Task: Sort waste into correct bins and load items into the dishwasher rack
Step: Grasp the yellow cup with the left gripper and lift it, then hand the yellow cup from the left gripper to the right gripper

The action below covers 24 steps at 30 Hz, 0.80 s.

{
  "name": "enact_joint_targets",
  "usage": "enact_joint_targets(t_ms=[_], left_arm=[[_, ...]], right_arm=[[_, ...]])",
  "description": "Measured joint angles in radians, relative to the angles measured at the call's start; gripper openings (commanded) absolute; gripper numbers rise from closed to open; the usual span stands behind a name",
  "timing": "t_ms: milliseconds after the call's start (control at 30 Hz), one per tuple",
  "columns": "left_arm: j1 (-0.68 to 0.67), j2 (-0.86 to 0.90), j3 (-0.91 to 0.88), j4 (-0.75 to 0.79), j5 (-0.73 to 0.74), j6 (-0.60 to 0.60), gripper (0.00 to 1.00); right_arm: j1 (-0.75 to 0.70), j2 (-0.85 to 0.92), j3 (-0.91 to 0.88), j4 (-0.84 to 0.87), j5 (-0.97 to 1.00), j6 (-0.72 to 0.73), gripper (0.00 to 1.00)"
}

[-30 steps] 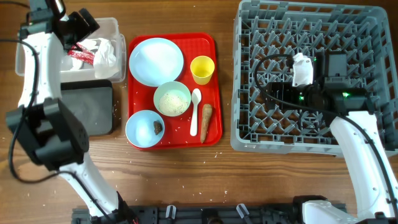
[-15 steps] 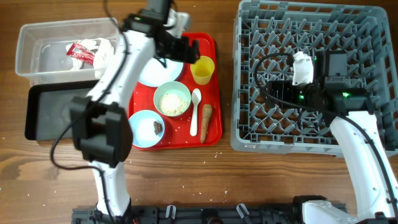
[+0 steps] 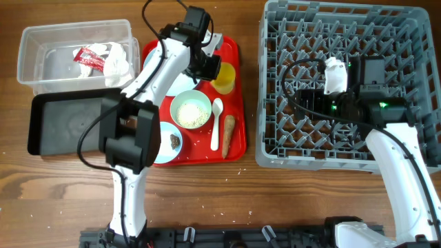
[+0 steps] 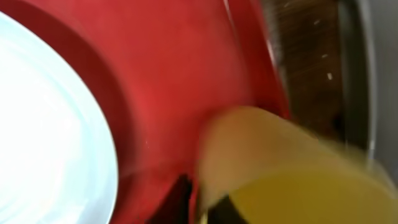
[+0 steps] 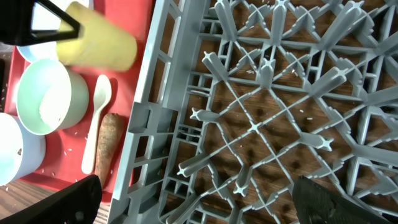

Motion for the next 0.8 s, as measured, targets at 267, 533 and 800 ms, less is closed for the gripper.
enact_joint_targets(t_ms=[267, 533, 800], left_arm=[[0.024, 0.004, 0.002, -0.042, 0.09, -0.071, 0.04], [0.275, -0.125, 0.022, -0.148, 0.854, -0.062, 0.04], [0.302, -0.129, 0.026, -0.232, 1.227, -0.055, 0.04]], right_arm=[[0.0, 0.0, 0.0, 0.097, -0.098, 0.062, 1.0], [-0.001, 0.019, 0.0, 0.425, -0.512, 0.105, 1.0], [0.017, 0.119, -0.001, 0.847, -0.835, 0.143, 1.0]])
